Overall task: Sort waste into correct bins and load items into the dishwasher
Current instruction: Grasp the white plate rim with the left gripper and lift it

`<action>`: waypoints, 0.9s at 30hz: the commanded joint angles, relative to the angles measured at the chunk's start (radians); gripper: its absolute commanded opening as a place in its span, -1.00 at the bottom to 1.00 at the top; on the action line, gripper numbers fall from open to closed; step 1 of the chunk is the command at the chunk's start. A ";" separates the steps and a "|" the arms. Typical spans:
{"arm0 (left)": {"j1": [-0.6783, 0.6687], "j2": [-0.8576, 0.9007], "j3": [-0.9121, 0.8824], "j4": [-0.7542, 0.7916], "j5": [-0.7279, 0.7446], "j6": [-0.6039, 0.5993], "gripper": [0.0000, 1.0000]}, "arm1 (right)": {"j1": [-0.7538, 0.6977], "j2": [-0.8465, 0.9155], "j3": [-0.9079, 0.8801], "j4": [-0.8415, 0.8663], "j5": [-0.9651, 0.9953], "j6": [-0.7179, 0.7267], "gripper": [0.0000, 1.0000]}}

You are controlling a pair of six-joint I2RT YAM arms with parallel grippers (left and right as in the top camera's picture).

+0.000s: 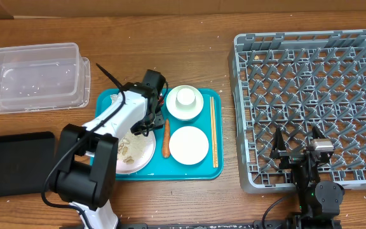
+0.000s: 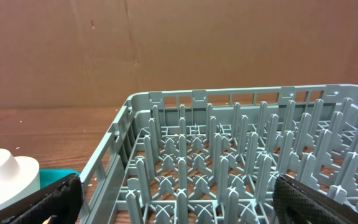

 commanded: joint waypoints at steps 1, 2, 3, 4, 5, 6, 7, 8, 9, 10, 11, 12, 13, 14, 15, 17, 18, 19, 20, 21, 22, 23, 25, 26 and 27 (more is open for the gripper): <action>-0.025 0.013 0.014 0.003 -0.032 -0.019 -0.10 | -0.005 -0.010 -0.010 0.008 0.006 -0.003 1.00; -0.025 0.013 0.014 0.003 -0.031 -0.022 -0.11 | -0.005 -0.010 -0.010 0.008 0.006 -0.003 1.00; -0.025 0.013 0.014 0.002 -0.030 -0.028 -0.14 | -0.005 -0.010 -0.010 0.008 0.006 -0.003 1.00; -0.025 0.013 0.014 0.000 -0.031 -0.033 -0.19 | -0.005 -0.010 -0.010 0.008 0.006 -0.003 1.00; -0.025 0.013 0.014 -0.001 -0.031 -0.033 -0.24 | -0.005 -0.010 -0.010 0.008 0.006 -0.003 1.00; -0.025 0.013 0.014 -0.001 -0.031 -0.033 -0.26 | -0.005 -0.010 -0.010 0.008 0.006 -0.003 1.00; -0.025 0.014 0.014 -0.002 -0.031 -0.033 -0.27 | -0.005 -0.010 -0.010 0.008 0.006 -0.003 1.00; -0.025 0.014 0.014 -0.003 -0.030 -0.034 -0.27 | -0.005 -0.010 -0.010 0.008 0.006 -0.003 1.00; -0.025 0.015 0.014 -0.007 -0.030 -0.044 -0.27 | -0.005 -0.010 -0.010 0.008 0.006 -0.003 1.00; -0.025 0.016 0.014 -0.013 -0.030 -0.055 -0.29 | -0.005 -0.010 -0.010 0.008 0.006 -0.003 1.00; -0.025 0.016 0.014 -0.020 -0.027 -0.063 -0.31 | -0.005 -0.010 -0.010 0.008 0.006 -0.003 1.00; -0.025 0.016 0.014 -0.024 -0.023 -0.066 -0.32 | -0.005 -0.010 -0.010 0.008 0.006 -0.003 1.00; -0.025 0.016 0.014 -0.027 -0.019 -0.066 -0.32 | -0.005 -0.010 -0.010 0.008 0.006 -0.003 1.00; -0.025 0.016 0.014 -0.027 -0.019 -0.066 -0.33 | -0.005 -0.010 -0.010 0.008 0.006 -0.003 1.00; -0.025 0.016 0.014 -0.026 -0.019 -0.066 -0.35 | -0.005 -0.010 -0.010 0.008 0.006 -0.003 1.00; -0.025 0.016 0.014 -0.026 -0.019 -0.066 -0.41 | -0.005 -0.010 -0.010 0.008 0.006 -0.003 1.00; -0.025 0.016 0.014 -0.026 -0.019 -0.066 -0.44 | -0.005 -0.010 -0.010 0.008 0.006 -0.003 1.00; -0.025 0.016 0.014 -0.026 -0.019 -0.066 -0.49 | -0.005 -0.010 -0.010 0.008 0.006 -0.003 1.00; -0.025 0.016 0.014 -0.026 -0.019 -0.066 -0.55 | -0.005 -0.010 -0.010 0.008 0.006 -0.003 1.00; -0.025 0.016 0.014 -0.026 -0.019 -0.067 -0.56 | -0.005 -0.010 -0.010 0.008 0.006 -0.003 1.00; -0.025 0.016 0.014 -0.026 -0.019 -0.072 -0.56 | -0.005 -0.010 -0.010 0.008 0.006 -0.003 1.00; -0.025 0.016 0.014 -0.026 -0.019 -0.074 -0.56 | -0.005 -0.010 -0.010 0.008 0.006 -0.003 1.00; -0.025 0.016 0.013 -0.026 -0.020 -0.074 -0.59 | -0.005 -0.010 -0.010 0.008 0.006 -0.003 1.00; -0.025 0.016 0.013 -0.026 -0.020 -0.074 -0.63 | -0.005 -0.010 -0.010 0.008 0.006 -0.003 1.00; -0.025 0.016 0.013 -0.026 -0.019 -0.074 -0.67 | -0.005 -0.010 -0.010 0.008 0.006 -0.003 1.00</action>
